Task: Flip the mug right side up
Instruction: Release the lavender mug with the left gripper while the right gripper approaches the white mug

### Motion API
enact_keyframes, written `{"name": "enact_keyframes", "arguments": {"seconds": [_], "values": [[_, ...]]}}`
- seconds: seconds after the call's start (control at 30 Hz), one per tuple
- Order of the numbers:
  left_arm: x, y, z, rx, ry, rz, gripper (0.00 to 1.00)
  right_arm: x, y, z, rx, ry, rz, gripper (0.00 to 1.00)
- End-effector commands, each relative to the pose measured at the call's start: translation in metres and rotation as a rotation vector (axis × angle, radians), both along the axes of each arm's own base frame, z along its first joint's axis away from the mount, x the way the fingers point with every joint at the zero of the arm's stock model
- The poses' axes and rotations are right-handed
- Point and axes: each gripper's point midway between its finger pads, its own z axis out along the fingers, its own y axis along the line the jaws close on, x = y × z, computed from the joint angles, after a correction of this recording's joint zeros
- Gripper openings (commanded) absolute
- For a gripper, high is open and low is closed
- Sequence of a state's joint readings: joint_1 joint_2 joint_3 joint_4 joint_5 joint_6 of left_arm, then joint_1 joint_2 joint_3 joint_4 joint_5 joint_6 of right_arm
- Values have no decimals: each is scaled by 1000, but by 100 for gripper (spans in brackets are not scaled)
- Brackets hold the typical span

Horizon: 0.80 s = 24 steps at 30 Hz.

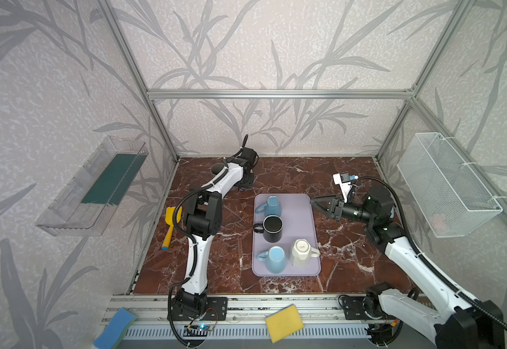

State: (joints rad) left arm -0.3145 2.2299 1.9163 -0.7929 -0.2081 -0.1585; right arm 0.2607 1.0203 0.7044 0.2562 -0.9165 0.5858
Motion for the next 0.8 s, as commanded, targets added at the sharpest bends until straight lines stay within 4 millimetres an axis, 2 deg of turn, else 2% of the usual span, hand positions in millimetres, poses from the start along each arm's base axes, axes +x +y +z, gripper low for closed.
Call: {"name": "enact_keyframes", "arguments": {"seconds": [0.0,0.27,0.43,0.53,0.77], "values": [[2,-2,24,-8,-45,6,37,-2,-2,7,-12,-36,2,35],[-4,-5,61,-47,-113,3,38,3,-9,-24,-118,21,-52,37],[-14,-6,89,-87,-169,8,38,-6,-13,-42,-170,67,-55,37],[-23,-6,103,-109,-199,8,38,-11,-14,-51,-183,89,-61,38],[-55,-12,119,-229,-252,-11,38,-31,-25,-79,-296,143,-123,39]]}}
